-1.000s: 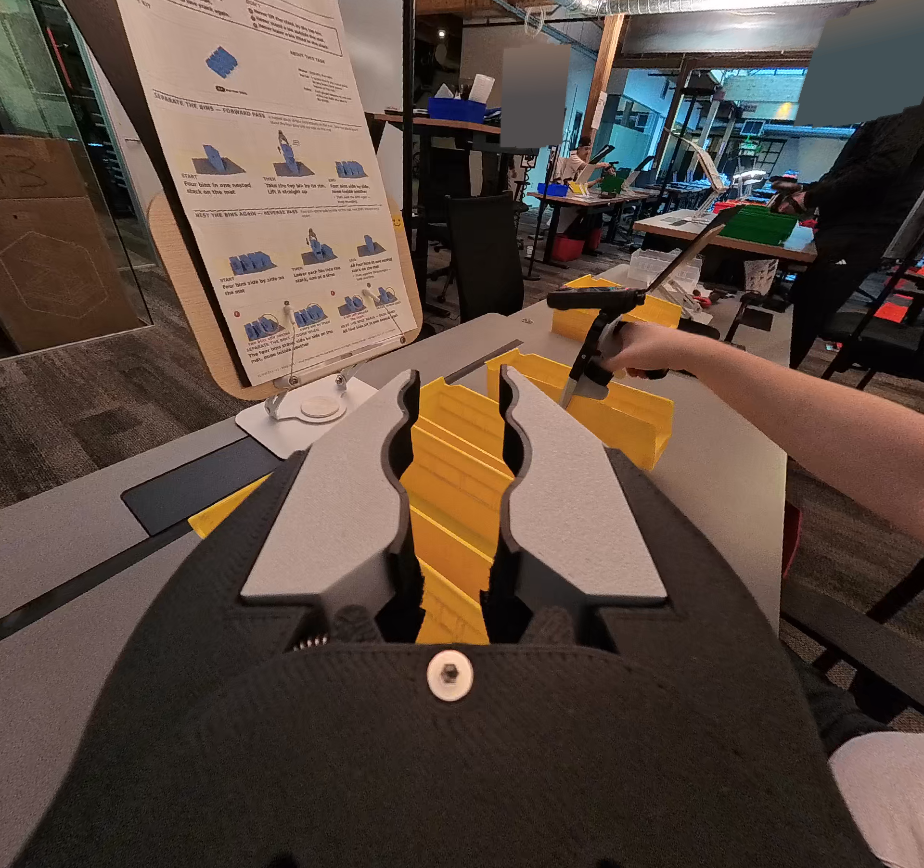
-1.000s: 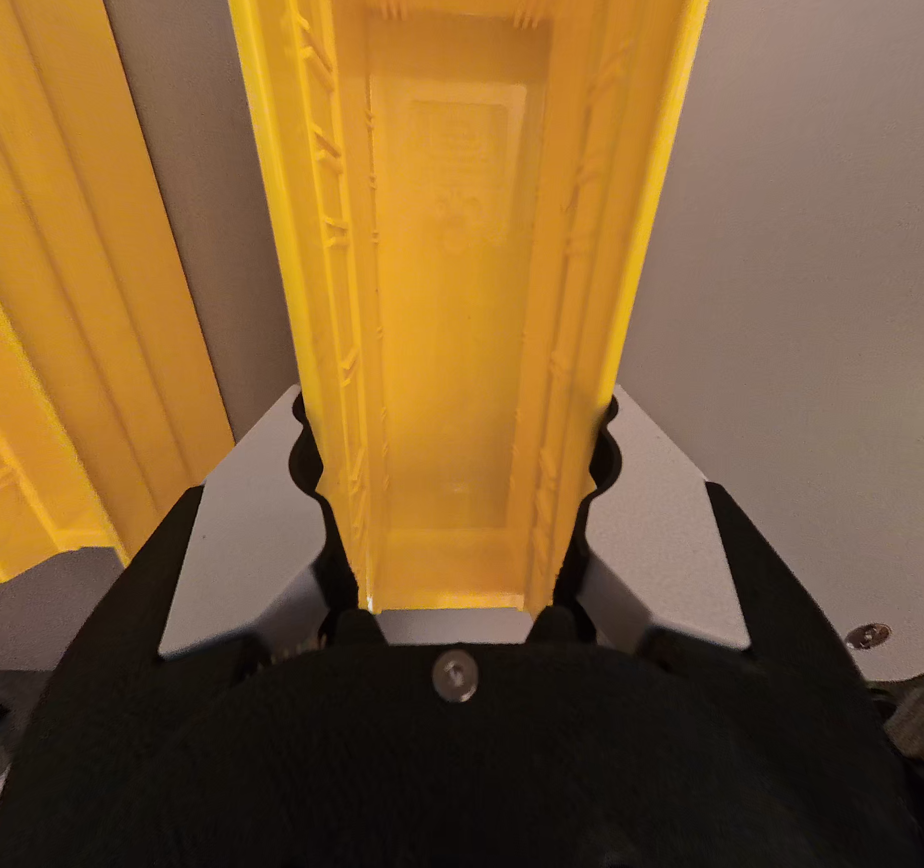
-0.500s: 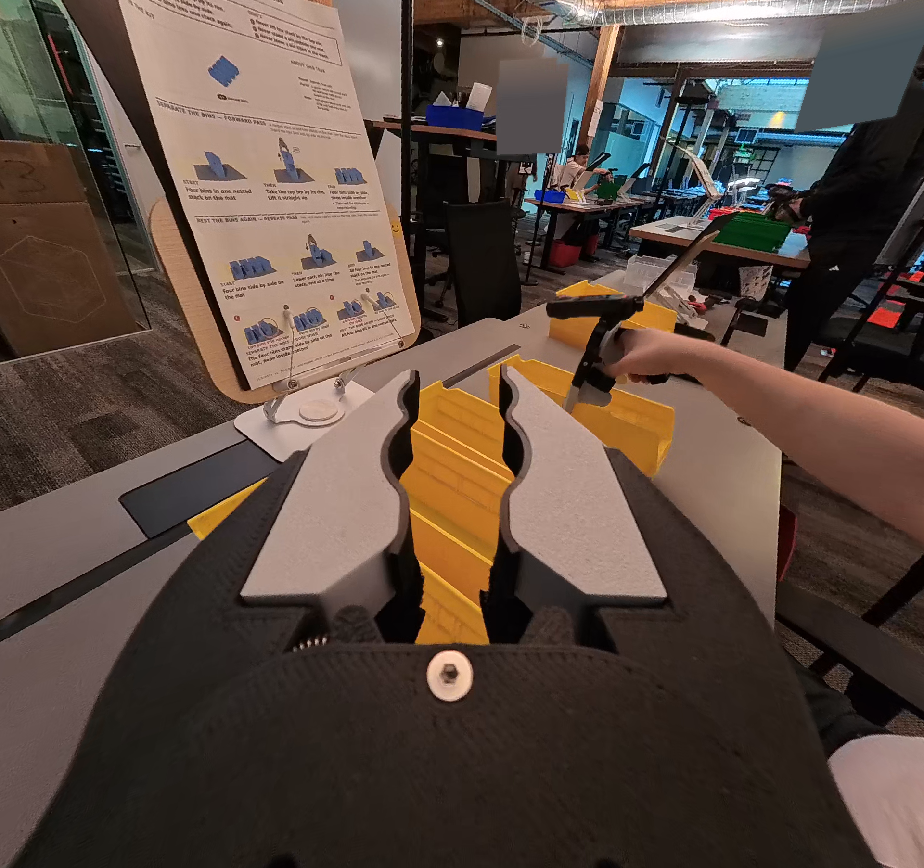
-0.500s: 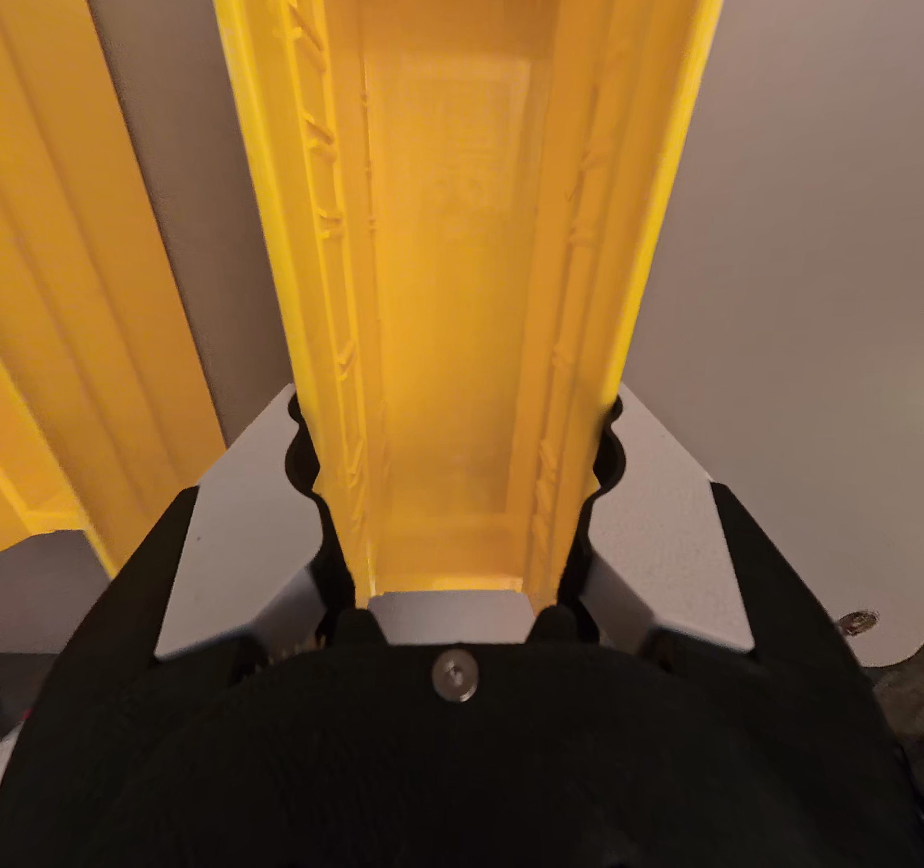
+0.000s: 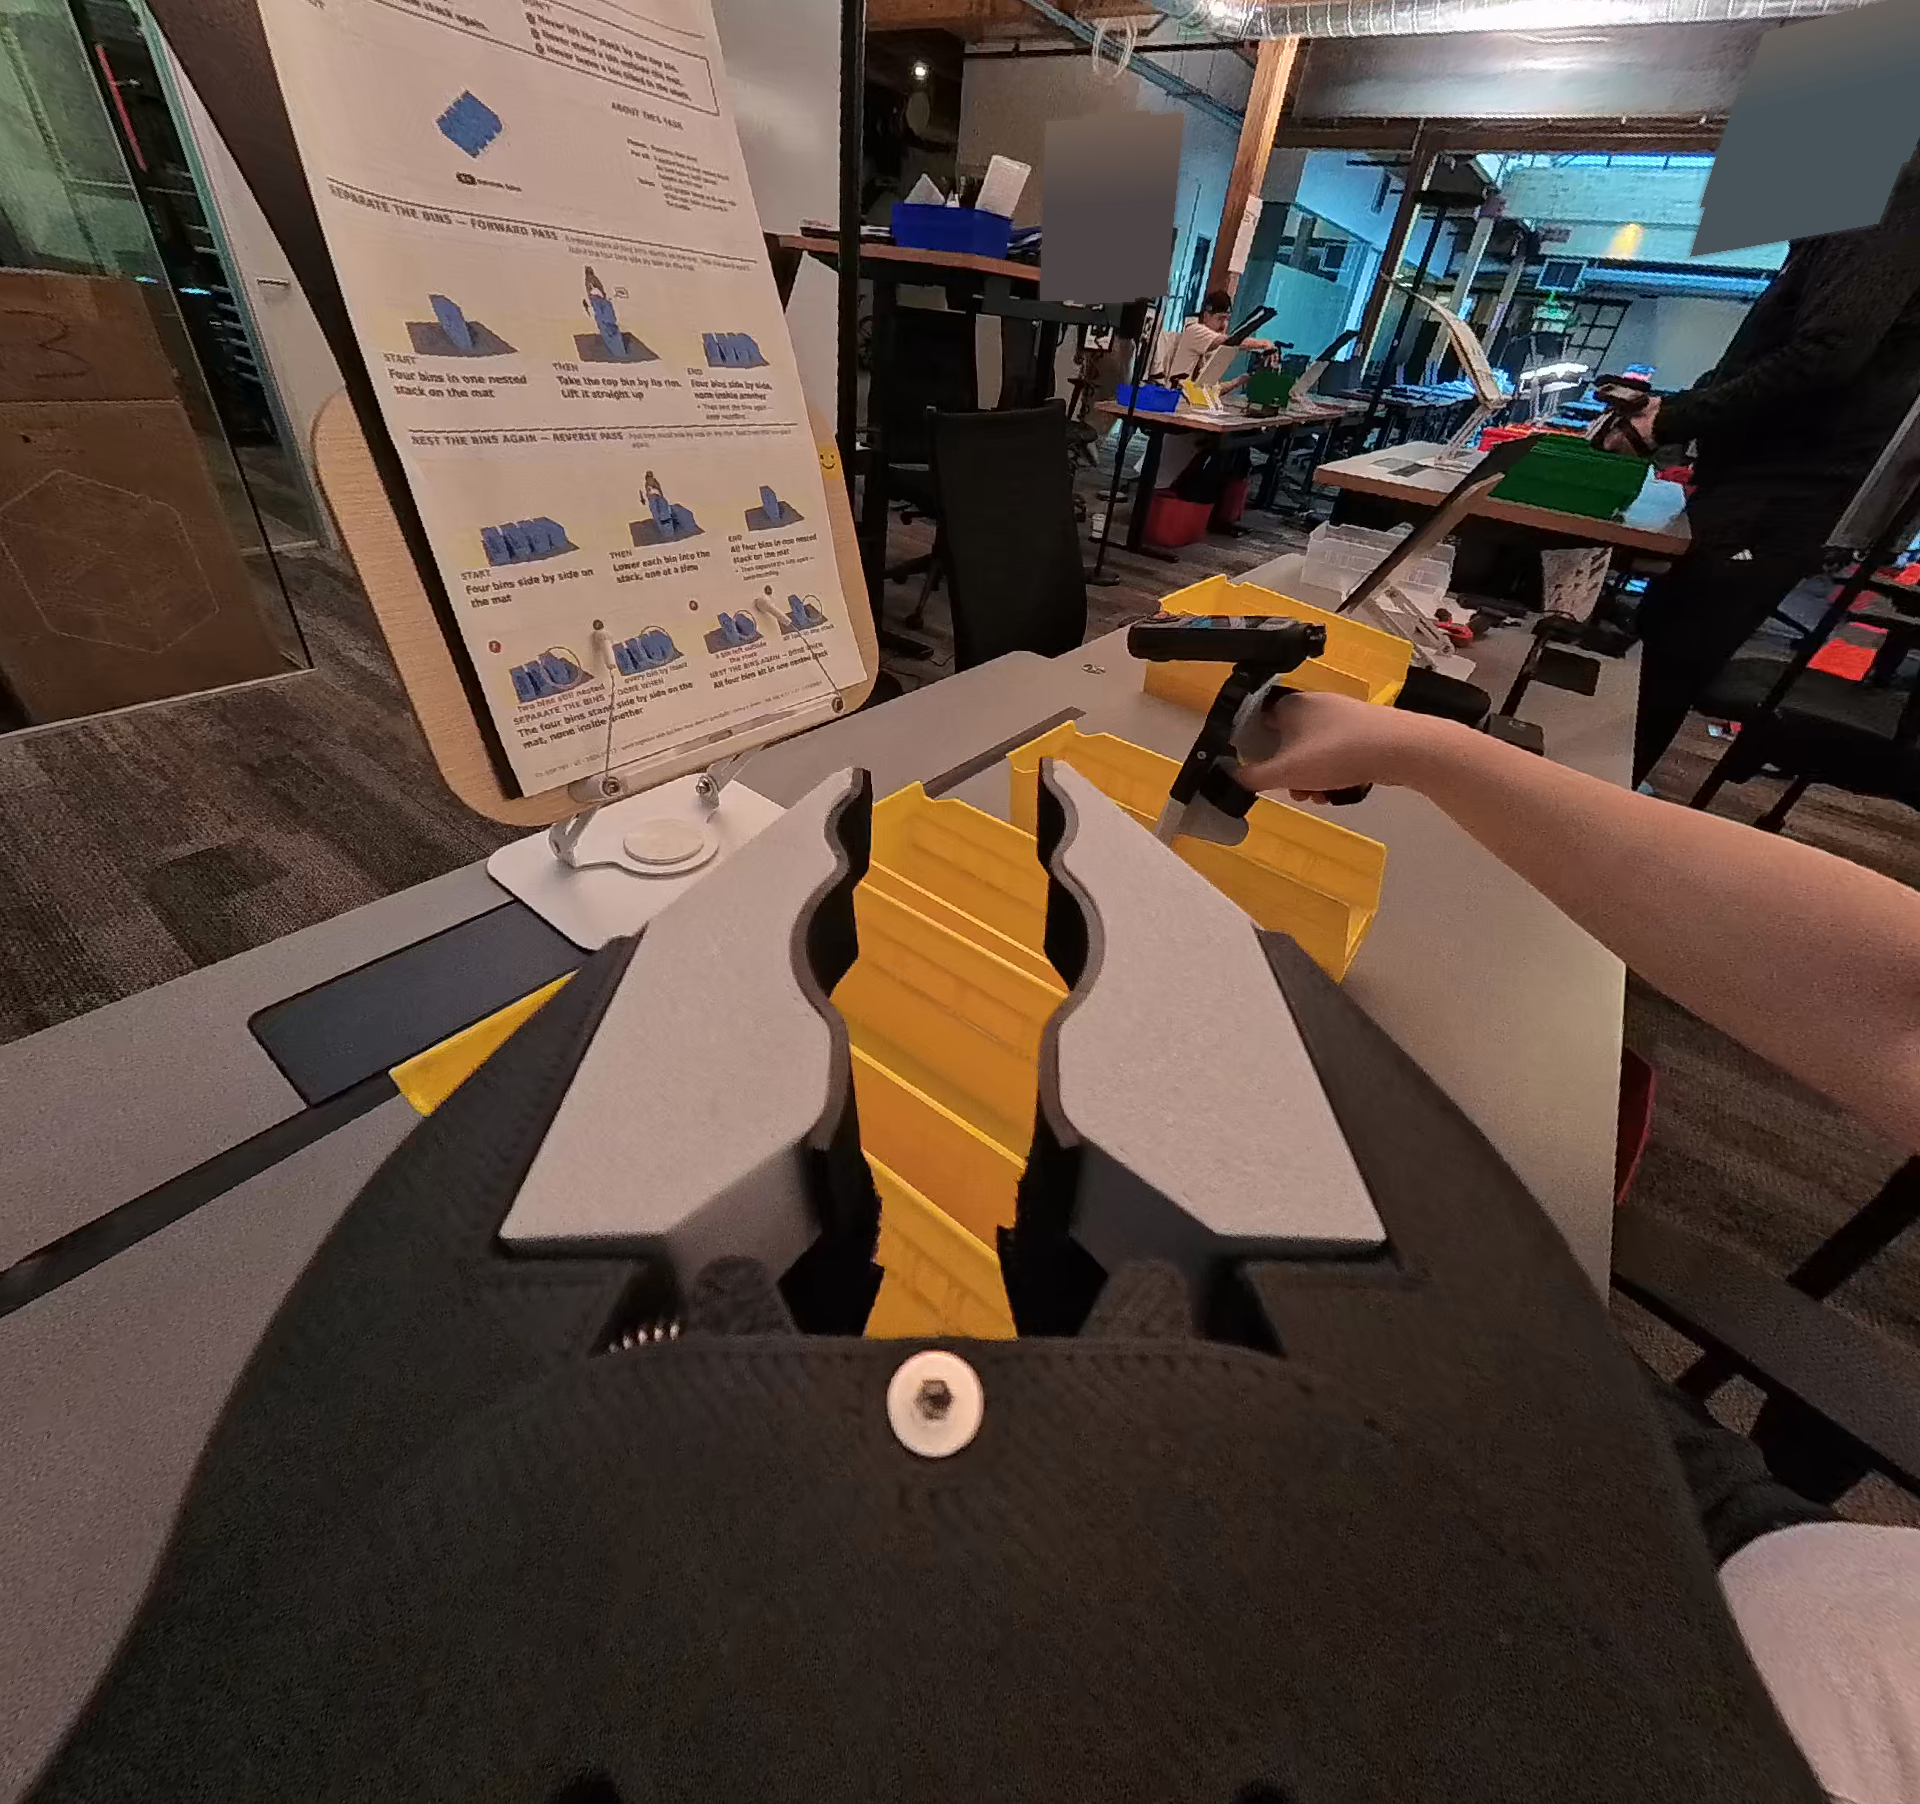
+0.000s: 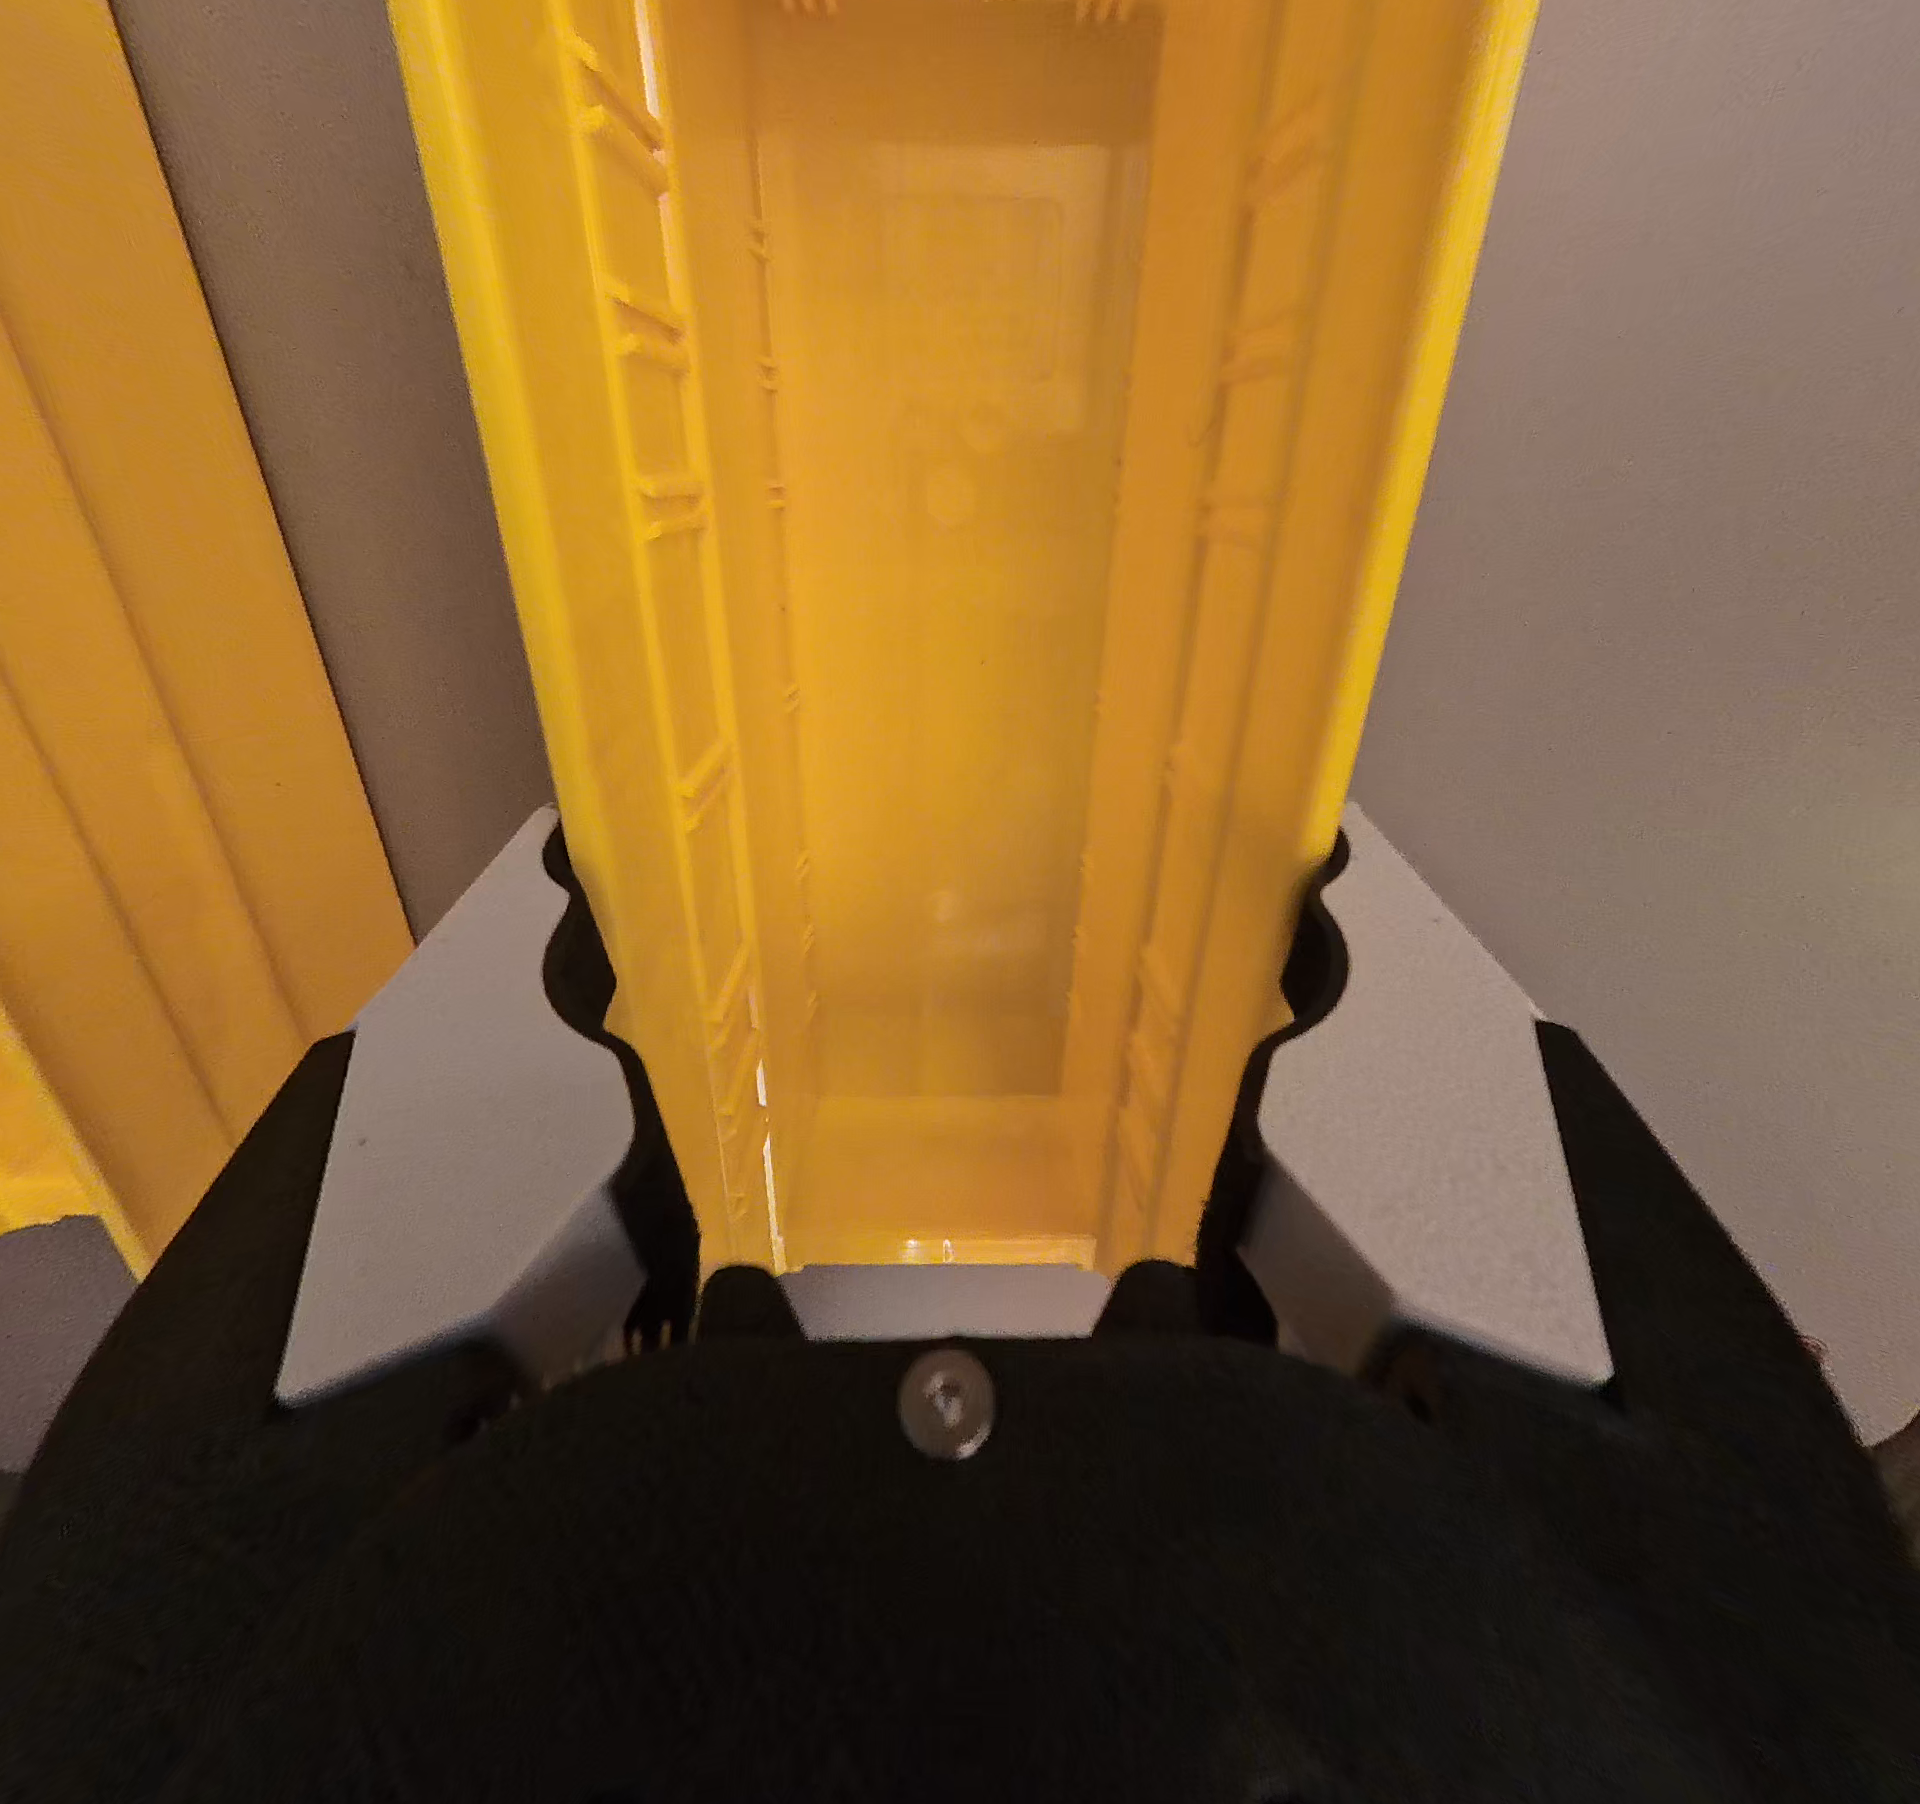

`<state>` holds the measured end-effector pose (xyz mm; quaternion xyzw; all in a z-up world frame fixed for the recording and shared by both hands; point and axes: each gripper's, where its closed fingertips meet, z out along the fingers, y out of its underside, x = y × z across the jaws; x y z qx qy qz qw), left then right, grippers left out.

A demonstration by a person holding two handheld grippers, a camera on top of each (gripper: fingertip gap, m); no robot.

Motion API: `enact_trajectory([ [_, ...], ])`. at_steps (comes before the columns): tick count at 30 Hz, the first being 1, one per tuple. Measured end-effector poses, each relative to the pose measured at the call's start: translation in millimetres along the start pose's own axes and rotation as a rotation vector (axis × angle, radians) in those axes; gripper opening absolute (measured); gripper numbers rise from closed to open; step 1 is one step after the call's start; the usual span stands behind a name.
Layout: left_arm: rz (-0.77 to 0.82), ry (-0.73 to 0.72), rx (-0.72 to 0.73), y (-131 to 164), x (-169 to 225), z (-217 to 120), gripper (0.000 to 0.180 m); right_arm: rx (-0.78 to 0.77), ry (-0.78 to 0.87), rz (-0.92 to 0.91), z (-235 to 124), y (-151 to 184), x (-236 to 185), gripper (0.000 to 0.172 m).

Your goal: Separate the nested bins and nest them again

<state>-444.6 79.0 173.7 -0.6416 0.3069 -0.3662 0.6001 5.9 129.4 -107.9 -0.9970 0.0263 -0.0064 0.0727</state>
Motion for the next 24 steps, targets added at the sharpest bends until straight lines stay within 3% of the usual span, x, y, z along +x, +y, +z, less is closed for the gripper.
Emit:
enact_trajectory([
  [4, 0.005, 0.002, -0.004, 0.4, 1.3, 0.2, 0.031, -0.021, -0.004, -0.037, -4.3, 0.9, -1.3, 0.11],
  [7, 0.002, 0.001, 0.0, -0.3, 0.0, -0.9, 0.031, -0.013, -0.01, -0.034, -5.8, -0.3, -2.6, 0.104],
  [17, -0.014, -0.012, 0.023, -4.2, -7.1, -7.5, 0.031, -0.018, -0.02, -0.026, -27.2, 0.6, -6.2, 0.104],
  [24, -0.037, -0.029, 0.035, -5.5, -16.6, -13.6, 0.031, -0.004, -0.019, -0.024, -61.3, 0.5, -16.5, 0.105],
])
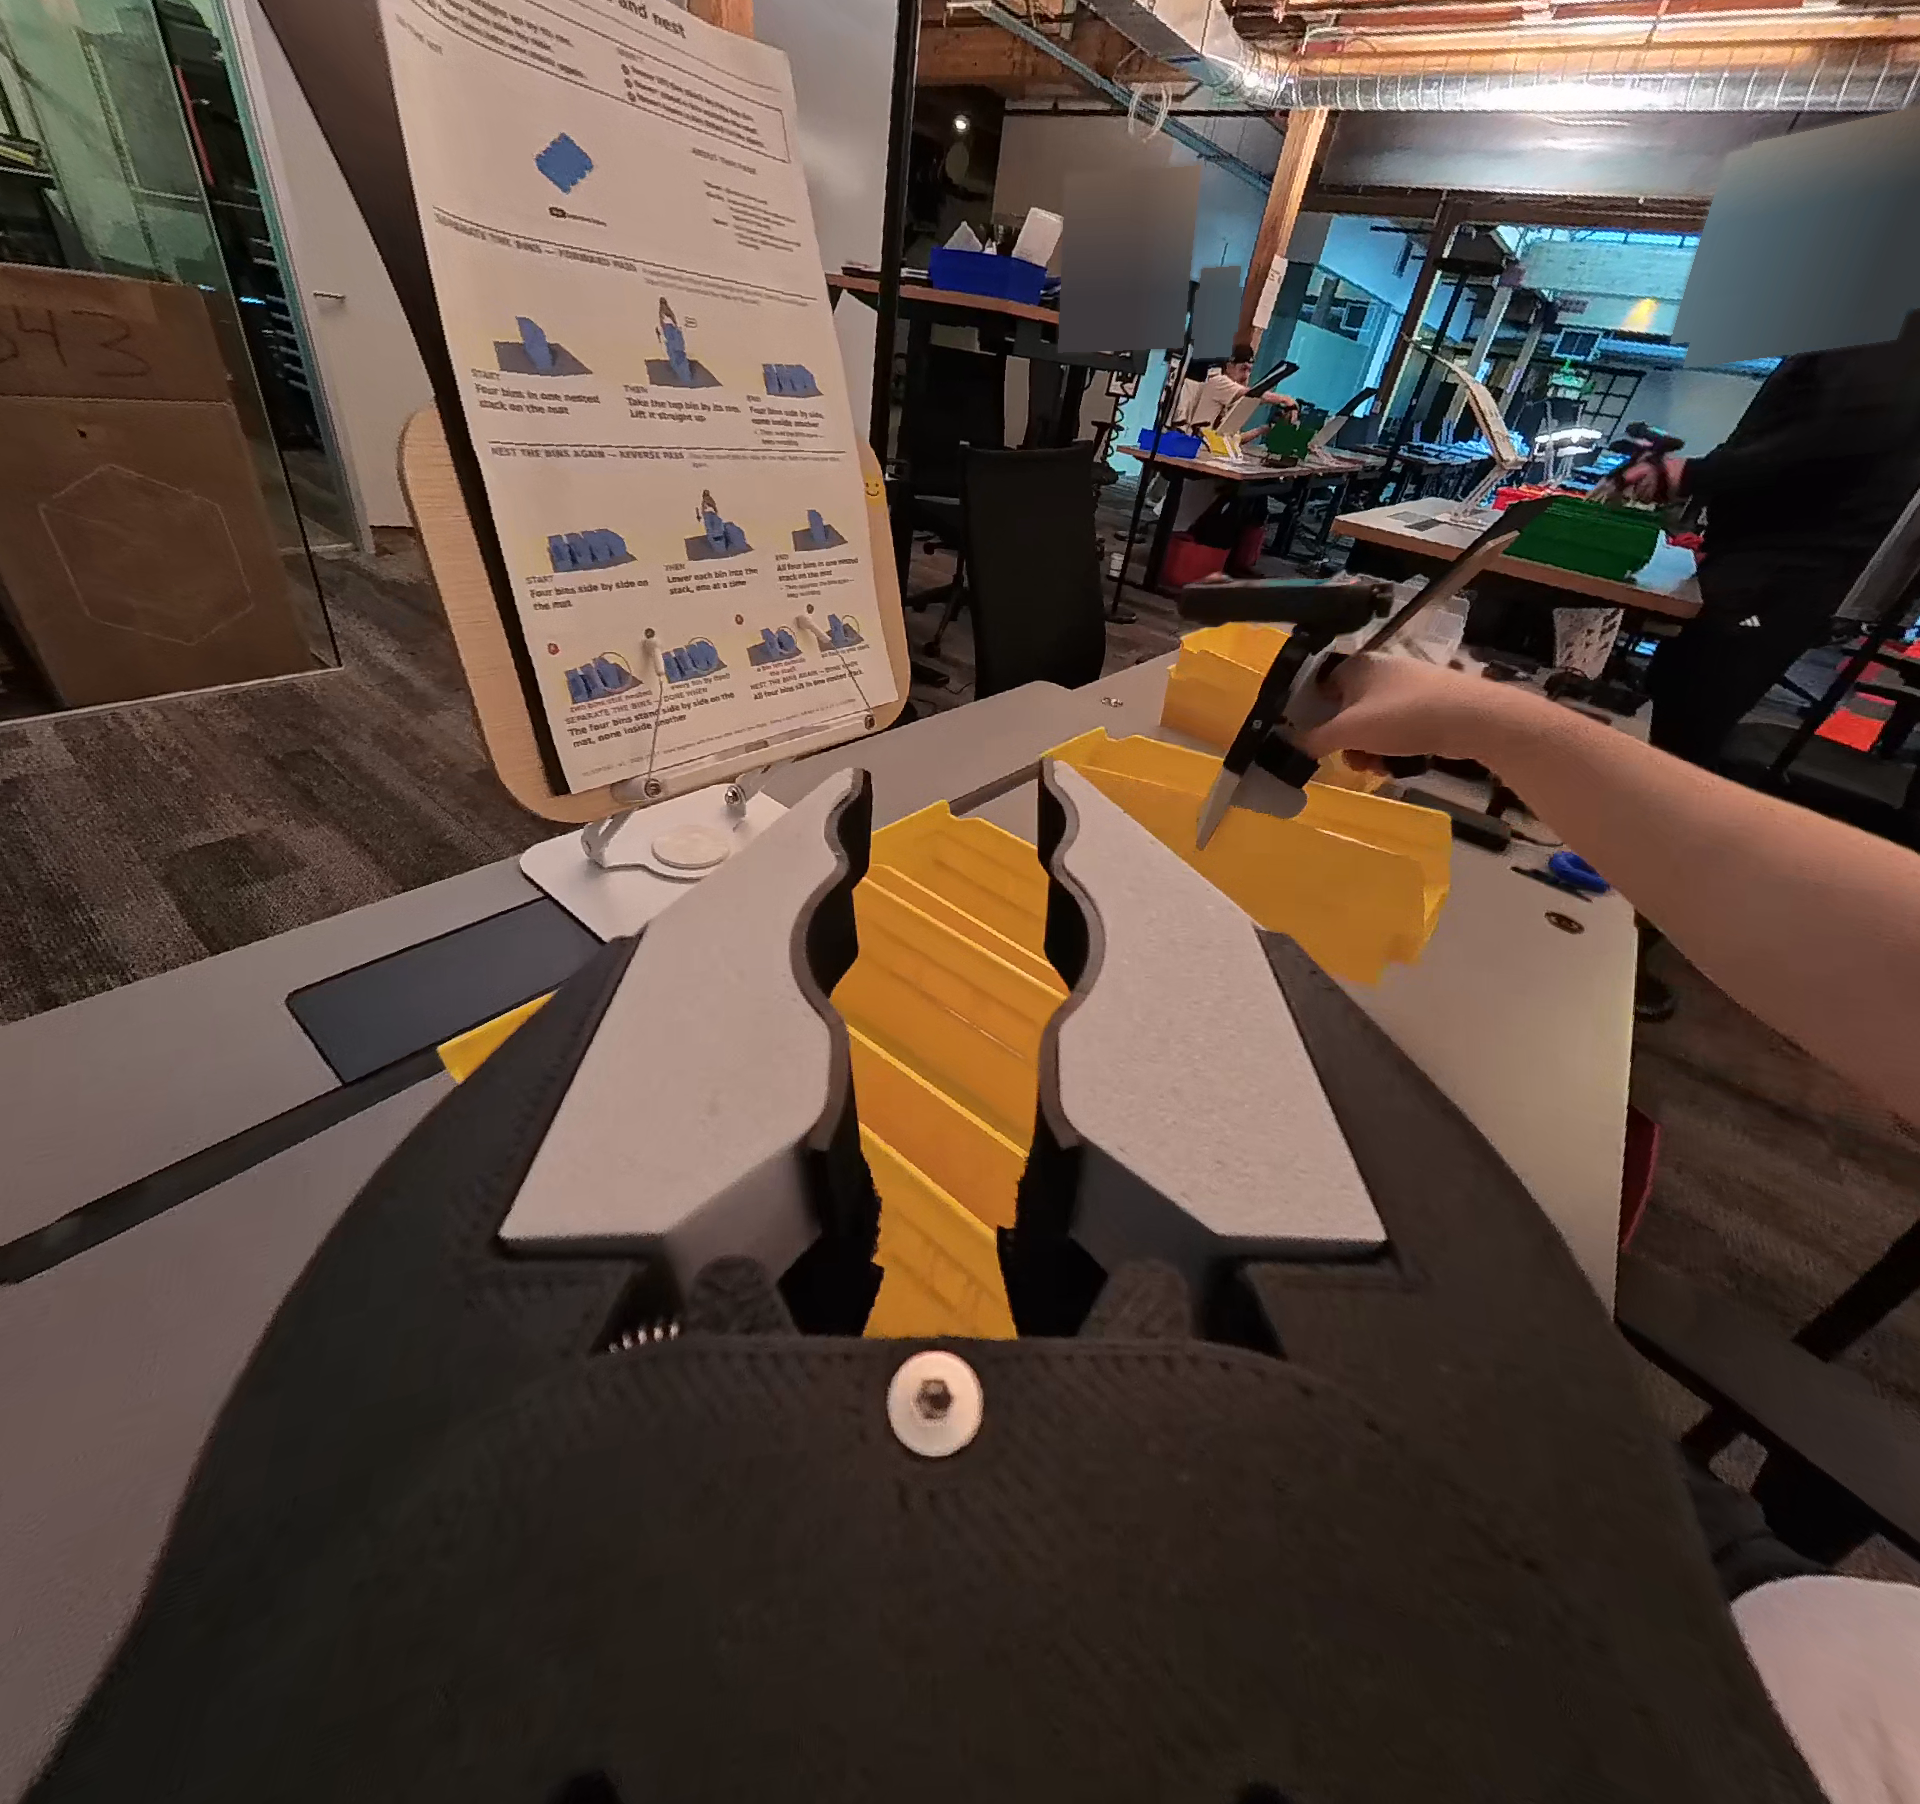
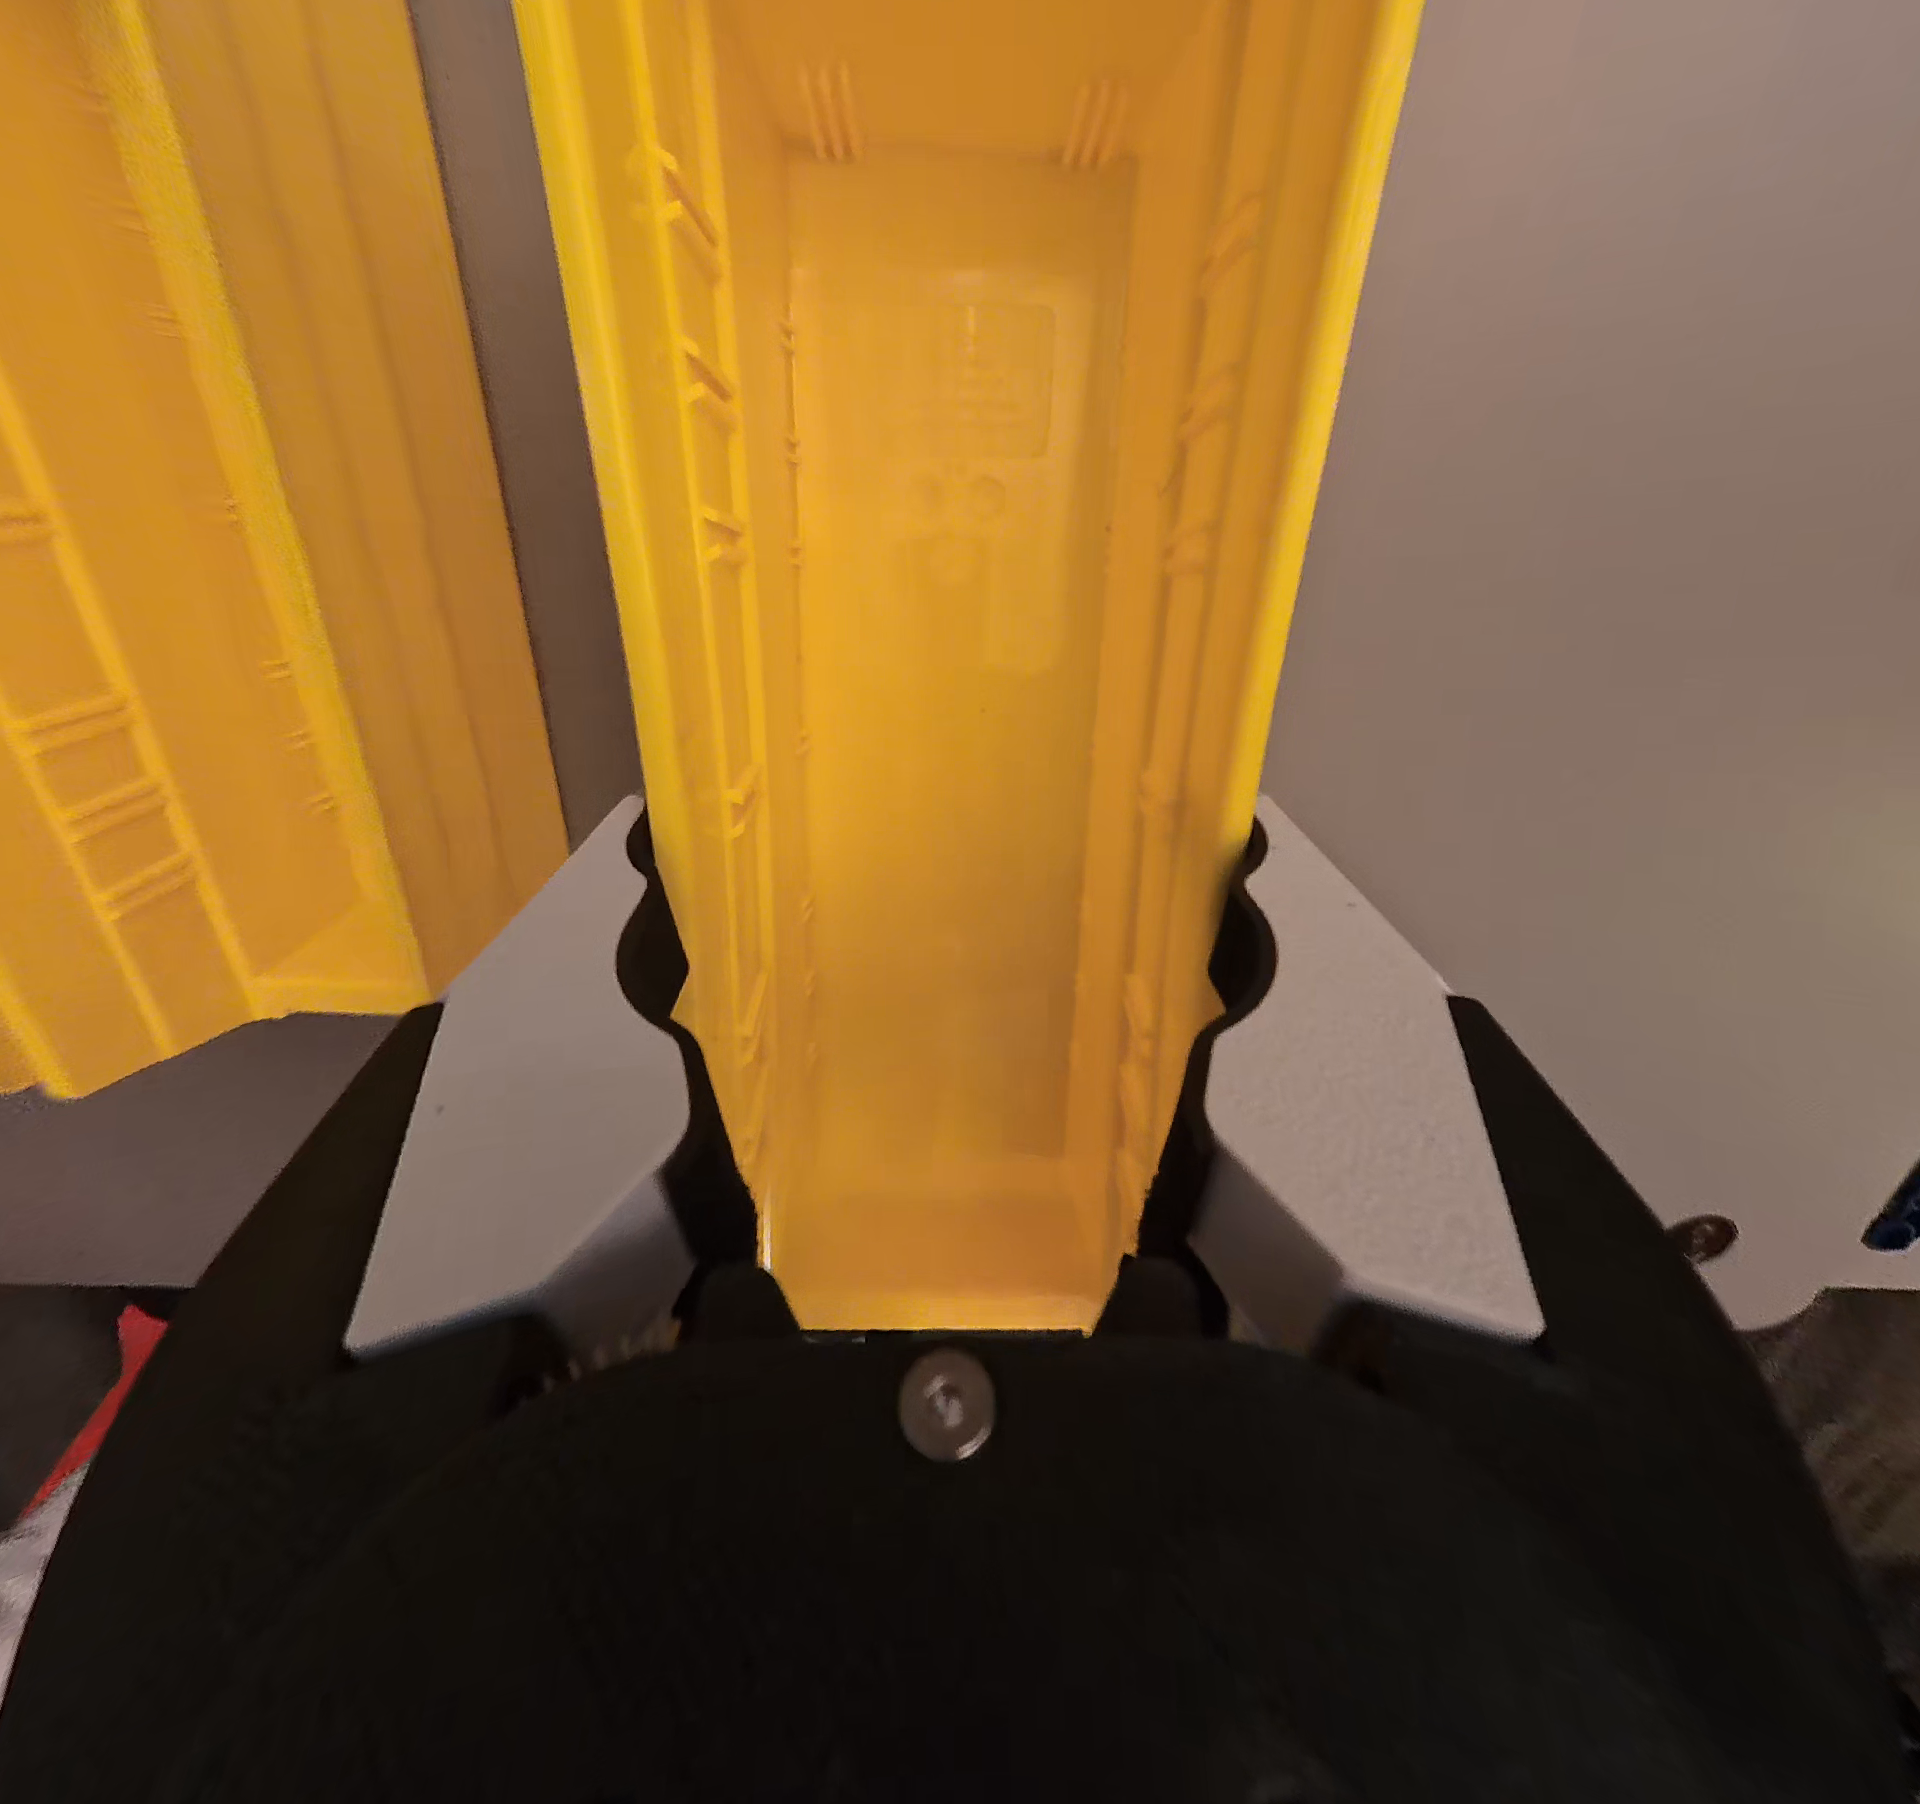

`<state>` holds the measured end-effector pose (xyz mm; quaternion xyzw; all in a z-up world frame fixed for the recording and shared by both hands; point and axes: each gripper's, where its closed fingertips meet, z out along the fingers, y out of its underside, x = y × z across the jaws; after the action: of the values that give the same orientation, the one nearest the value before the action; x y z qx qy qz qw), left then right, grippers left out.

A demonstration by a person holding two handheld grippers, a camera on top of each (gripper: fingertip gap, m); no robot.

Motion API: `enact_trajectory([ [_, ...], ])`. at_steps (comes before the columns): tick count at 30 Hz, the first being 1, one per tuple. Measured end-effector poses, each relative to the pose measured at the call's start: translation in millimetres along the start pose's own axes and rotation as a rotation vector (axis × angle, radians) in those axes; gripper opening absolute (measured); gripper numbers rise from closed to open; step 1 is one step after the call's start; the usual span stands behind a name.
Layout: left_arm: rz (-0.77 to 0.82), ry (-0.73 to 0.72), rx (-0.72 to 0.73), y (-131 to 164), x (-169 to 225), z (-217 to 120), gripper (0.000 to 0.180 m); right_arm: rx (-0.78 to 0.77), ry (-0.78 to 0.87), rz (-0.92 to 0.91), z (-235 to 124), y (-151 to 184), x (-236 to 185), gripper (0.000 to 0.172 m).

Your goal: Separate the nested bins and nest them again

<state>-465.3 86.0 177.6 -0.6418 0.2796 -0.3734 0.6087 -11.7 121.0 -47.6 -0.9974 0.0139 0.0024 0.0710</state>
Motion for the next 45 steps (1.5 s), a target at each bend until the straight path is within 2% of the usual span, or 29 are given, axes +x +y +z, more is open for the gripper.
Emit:
enact_trajectory([
  [8, -0.024, -0.014, 0.016, -3.0, -7.0, -8.4, 0.031, 0.055, -0.002, 0.012, -58.6, -9.8, -39.6, 0.105],
  [15, -0.026, -0.005, 0.028, -6.2, -3.6, -13.9, 0.031, 0.074, -0.048, 0.013, -77.6, -23.6, -104.3, 0.105],
  [23, -0.027, 0.013, 0.048, -10.5, 0.5, -19.2, 0.031, 0.095, -0.11, -0.034, -65.7, -42.2, -173.7, 0.105],
  [28, -0.023, 0.02, 0.059, -13.0, 3.9, -21.9, 0.031, 0.115, -0.038, -0.018, -52.5, -49.1, -169.8, 0.105],
  [39, -0.019, 0.027, 0.046, -10.8, 6.6, -17.4, 0.031, 0.108, -0.056, 0.018, -23.6, -46.6, -173.9, 0.107],
  [45, -0.018, 0.032, 0.045, -10.9, 7.9, -16.9, 0.031, 0.157, -0.063, 0.024, -11.7, -51.3, -174.1, 0.108],
])
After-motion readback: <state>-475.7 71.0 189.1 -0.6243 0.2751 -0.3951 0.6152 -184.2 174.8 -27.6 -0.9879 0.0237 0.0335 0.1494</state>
